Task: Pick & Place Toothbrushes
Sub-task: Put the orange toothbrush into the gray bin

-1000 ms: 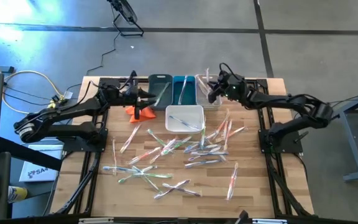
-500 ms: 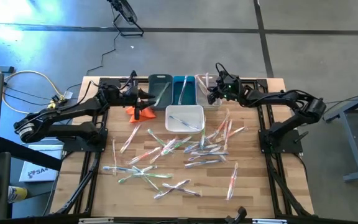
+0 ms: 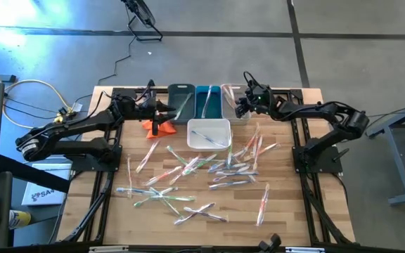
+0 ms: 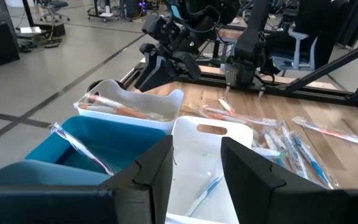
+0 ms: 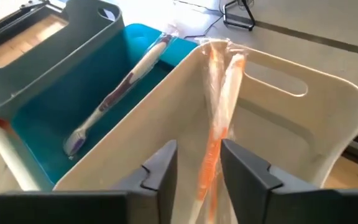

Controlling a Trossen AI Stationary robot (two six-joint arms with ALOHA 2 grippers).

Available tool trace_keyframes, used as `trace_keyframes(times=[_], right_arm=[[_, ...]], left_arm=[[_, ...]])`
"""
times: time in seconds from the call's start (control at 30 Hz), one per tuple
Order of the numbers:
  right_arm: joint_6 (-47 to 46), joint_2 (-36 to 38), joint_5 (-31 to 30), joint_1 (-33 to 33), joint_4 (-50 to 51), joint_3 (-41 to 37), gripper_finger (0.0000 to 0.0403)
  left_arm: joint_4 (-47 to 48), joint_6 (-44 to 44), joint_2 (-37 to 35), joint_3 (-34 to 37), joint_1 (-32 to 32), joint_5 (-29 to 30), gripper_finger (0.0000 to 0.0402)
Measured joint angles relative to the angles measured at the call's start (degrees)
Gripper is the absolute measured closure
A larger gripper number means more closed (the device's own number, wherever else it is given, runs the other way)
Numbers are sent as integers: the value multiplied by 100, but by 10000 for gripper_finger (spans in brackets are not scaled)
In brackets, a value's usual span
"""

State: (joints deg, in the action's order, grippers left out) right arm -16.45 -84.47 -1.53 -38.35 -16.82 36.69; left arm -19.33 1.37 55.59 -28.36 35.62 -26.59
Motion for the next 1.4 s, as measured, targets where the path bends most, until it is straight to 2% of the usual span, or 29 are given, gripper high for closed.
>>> trace_keyframes(times=[0.13, 0.3, 0.63, 0.73, 0.97, 1.4], right_arm=[[7, 256, 21, -7, 35, 0, 269], [33, 957, 222, -7, 122, 0, 278], [275, 2517, 1711, 13, 588, 7, 293], [275, 2856, 1981, 16, 826, 7, 294], [275, 3299, 1959, 191, 1278, 7, 294], [278, 3320, 1971, 619, 2446, 7, 294]], left_arm=[[34, -48, 0, 0, 0, 2, 268], [135, -54, 0, 0, 0, 11, 268], [156, -315, 2, 0, 0, 9, 268], [176, -315, 2, -2, 0, 9, 268], [198, -318, 1, 0, 0, 9, 268], [240, -783, 0, -2, 0, 9, 268]])
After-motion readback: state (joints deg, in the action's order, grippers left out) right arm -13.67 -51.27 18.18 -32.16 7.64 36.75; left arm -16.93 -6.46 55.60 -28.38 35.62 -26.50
